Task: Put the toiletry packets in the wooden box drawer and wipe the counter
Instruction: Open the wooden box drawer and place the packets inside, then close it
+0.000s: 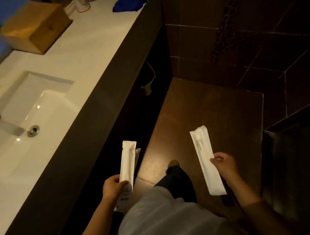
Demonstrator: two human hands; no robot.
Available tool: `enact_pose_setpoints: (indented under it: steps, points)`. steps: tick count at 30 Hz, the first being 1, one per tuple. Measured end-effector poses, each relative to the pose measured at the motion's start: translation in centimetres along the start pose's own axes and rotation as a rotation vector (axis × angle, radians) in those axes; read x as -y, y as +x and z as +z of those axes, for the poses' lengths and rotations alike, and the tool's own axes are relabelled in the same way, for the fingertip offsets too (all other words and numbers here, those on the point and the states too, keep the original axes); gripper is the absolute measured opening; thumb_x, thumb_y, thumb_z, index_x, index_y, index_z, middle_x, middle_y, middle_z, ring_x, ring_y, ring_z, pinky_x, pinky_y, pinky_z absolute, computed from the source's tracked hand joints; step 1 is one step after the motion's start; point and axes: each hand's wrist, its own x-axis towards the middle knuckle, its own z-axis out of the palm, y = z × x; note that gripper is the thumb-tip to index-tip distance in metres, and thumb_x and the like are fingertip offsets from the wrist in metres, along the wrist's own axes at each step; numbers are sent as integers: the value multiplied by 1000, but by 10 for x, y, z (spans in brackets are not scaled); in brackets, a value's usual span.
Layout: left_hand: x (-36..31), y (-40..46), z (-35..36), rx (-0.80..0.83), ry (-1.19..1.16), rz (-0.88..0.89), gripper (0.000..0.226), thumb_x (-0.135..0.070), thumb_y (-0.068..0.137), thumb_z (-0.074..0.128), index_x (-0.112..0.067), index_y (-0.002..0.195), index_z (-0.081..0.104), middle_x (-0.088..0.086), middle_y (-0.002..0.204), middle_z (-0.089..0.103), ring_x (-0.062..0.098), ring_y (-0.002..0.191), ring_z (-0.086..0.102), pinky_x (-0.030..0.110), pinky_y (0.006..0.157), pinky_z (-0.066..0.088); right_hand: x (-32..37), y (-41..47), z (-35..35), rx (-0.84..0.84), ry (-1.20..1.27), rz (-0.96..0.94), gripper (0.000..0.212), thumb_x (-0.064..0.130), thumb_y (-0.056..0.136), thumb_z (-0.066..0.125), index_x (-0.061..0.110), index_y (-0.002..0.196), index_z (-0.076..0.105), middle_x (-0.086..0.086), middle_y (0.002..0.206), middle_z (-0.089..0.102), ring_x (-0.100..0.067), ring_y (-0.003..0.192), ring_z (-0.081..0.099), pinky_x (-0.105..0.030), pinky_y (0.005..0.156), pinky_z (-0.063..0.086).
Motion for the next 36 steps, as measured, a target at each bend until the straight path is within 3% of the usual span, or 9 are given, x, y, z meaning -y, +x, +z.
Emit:
enact_pose_setpoints:
  steps: [4,9,14,18,24,29,36]
  points:
    - [-85,38,23,44,47,84,27,-3,79,66,-1,107,65,17,99,67,21,73,59,24,55,46,24,45,-31,-17,-100,-16,4,3,86,60,3,89,62,-12,89,61,-23,80,55,-34,75,46]
    - [-189,76,51,94,91,211,27,-5,79,68,-2,105,66,16,100,68,33,90,65,37,76,53,52,108,-69,-49,-247,-42,17,1,84,62,-7,99,64,-24,104,68,-38,97,62,-35,84,46]
    - [-263,99,82,55,101,270,24,-7,81,66,-3,104,67,12,92,66,23,80,61,32,73,48,80,177,-102,-24,-254,-25,18,1,85,61,-10,100,62,-27,104,67,-41,98,61,-46,90,48]
    - [-301,114,115,3,15,189,23,-8,83,66,-5,106,66,16,92,67,31,84,65,39,76,55,119,249,-127,68,-339,-81,17,1,86,59,-7,100,63,-24,106,67,-37,100,61,-37,87,46]
    - [-330,104,170,-176,-104,23,28,-9,82,67,-4,110,65,13,93,64,20,78,58,28,65,45,211,344,-160,169,-533,-276,9,9,85,60,5,90,66,-17,99,69,-30,89,63,-32,75,50]
    - [-327,91,179,-277,-190,-104,30,-10,80,69,-7,110,65,5,88,62,18,75,58,27,61,44,290,387,-139,272,-531,-387,18,7,84,62,2,100,66,-18,104,69,-32,95,63,-33,78,48]
    - [-324,107,156,-364,-261,-198,29,-8,79,69,-6,108,65,2,82,63,16,72,61,24,58,46,356,411,-76,380,-524,-477,14,2,83,60,-2,95,65,-20,100,69,-33,91,63,-28,74,43]
